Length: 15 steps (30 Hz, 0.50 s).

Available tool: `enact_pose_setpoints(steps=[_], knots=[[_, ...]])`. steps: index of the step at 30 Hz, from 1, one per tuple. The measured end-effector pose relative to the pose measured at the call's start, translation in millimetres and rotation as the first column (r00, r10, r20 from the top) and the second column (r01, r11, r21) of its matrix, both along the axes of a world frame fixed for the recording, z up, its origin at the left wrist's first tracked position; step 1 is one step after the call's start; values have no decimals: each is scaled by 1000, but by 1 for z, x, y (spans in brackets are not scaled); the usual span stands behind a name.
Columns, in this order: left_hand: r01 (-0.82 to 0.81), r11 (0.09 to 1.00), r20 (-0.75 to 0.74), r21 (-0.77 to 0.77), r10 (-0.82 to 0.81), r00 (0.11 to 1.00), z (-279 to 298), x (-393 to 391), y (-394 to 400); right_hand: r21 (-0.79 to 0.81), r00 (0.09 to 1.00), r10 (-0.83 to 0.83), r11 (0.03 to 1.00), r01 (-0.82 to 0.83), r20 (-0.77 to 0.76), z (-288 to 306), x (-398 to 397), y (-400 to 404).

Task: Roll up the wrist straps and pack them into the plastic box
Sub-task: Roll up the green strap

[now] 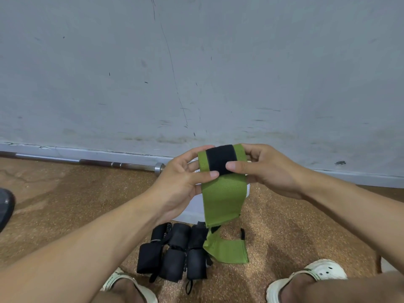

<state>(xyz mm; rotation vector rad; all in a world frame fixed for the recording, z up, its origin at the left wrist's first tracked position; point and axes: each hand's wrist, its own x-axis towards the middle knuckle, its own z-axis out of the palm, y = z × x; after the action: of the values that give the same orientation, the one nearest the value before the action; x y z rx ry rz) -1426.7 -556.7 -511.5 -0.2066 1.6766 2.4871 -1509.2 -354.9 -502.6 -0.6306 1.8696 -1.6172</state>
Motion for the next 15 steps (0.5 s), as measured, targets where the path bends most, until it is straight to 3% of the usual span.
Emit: enact_pose_setpoints(steps=[9,15], knots=[[-4,993,73,117,-4,997,1,1,12,-113,979,-161,983,147,-125,-6,5,-7],[26,994,129,102,-39,991,3,1,15,-40,871,-174,984,175,-459,-9,10,-13]])
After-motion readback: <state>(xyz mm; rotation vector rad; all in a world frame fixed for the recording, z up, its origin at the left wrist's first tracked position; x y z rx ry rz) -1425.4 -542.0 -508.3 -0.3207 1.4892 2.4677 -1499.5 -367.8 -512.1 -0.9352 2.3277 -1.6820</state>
